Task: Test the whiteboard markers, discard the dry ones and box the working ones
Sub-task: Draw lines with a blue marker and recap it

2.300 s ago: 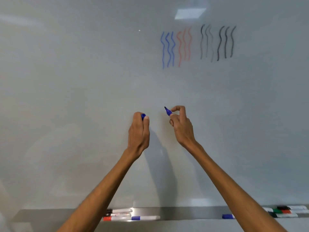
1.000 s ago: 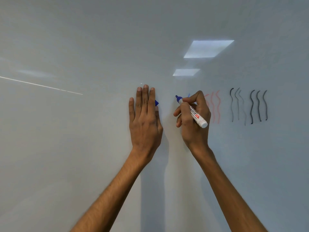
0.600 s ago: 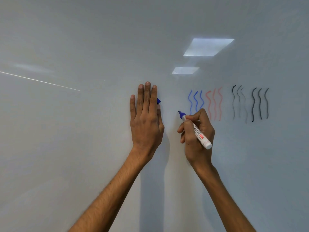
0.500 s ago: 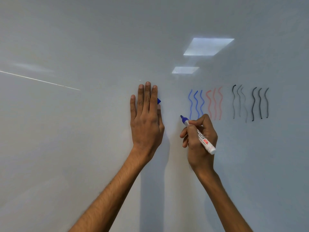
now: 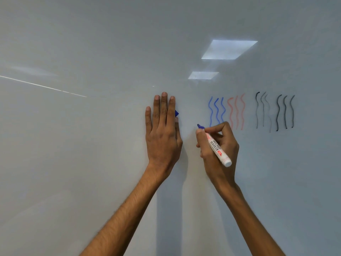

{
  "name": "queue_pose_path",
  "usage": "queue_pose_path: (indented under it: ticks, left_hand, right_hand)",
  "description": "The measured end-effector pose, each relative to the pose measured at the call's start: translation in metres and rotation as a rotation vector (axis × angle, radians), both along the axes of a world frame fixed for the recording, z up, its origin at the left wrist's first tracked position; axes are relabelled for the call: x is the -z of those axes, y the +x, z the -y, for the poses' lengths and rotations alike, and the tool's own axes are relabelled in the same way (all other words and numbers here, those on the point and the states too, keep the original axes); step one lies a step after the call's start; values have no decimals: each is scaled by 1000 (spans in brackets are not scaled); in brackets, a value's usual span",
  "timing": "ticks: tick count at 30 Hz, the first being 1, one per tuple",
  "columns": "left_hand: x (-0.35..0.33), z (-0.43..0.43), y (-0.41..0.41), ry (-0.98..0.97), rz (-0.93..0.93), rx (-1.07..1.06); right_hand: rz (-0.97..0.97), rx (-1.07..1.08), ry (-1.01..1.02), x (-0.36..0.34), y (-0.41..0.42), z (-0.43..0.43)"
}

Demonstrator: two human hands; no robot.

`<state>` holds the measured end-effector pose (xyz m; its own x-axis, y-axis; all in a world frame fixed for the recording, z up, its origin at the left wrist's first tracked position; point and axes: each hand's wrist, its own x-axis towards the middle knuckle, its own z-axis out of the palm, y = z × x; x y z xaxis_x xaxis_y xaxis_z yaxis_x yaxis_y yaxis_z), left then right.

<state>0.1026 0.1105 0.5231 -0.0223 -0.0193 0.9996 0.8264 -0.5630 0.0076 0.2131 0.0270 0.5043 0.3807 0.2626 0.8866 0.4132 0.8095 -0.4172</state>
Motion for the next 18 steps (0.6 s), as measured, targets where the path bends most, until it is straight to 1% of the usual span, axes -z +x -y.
queue_pose_path:
  ticks: [2, 5, 9, 13, 16, 18]
  left_hand:
    - [1, 0, 0, -2, -2, 1]
    - [1, -2, 0, -9, 1, 9]
    - [4, -2, 0, -6, 2, 25]
    - [5, -2, -1, -1, -2, 27]
    - [7, -1, -1, 3, -1, 23]
    - [8, -1, -1, 4, 0, 18]
  right_hand:
    - [-1, -23, 17, -17, -3, -1]
    - [48, 10, 44, -41, -7, -7]
    - [41, 19, 9, -61, -8, -17]
    - [41, -76, -74, -58, -10, -17]
    - [101, -24, -78, -47, -8, -12]
    - [67, -28, -65, -39, -6, -10]
